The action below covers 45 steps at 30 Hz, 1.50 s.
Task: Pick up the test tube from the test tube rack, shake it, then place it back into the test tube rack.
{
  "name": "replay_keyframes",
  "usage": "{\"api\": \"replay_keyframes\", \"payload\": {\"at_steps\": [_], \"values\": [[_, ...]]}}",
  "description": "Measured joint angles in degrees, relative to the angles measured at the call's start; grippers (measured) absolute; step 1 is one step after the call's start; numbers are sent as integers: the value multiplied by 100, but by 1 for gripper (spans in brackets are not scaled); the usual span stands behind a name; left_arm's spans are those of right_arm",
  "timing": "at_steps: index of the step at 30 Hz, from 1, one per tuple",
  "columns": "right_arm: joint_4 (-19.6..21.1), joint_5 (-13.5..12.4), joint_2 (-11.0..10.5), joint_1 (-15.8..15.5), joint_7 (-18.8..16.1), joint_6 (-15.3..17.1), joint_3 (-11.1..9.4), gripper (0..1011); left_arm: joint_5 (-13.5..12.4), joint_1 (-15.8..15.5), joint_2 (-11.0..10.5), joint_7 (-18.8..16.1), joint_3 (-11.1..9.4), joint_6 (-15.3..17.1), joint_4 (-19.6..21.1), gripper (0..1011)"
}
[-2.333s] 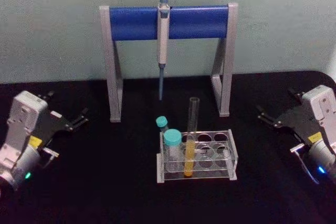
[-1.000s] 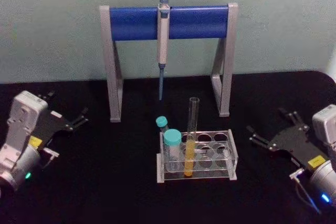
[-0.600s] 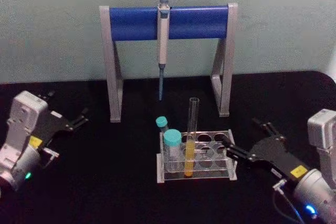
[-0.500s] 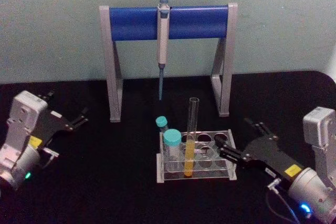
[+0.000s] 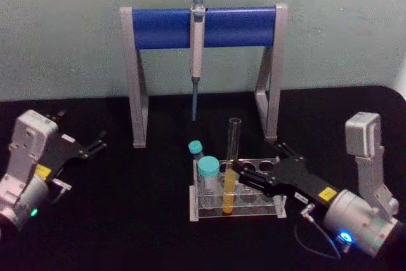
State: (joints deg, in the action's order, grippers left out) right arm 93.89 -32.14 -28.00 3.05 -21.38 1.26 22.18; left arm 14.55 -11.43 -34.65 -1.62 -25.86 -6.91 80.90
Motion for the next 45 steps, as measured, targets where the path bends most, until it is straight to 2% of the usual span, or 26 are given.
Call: {"api": "replay_keyframes", "payload": {"at_steps": [9,21,45], "values": [[-361,-8,256,384,-198,209,91,1000,0,0,0,0,0,0,0,1001],[-712,21,425,675,-272,331,191,1000,0,0,0,0,0,0,0,1001],[-845,90,483,776,-294,330,232,984,0,0,0,0,0,0,0,1001]]}}
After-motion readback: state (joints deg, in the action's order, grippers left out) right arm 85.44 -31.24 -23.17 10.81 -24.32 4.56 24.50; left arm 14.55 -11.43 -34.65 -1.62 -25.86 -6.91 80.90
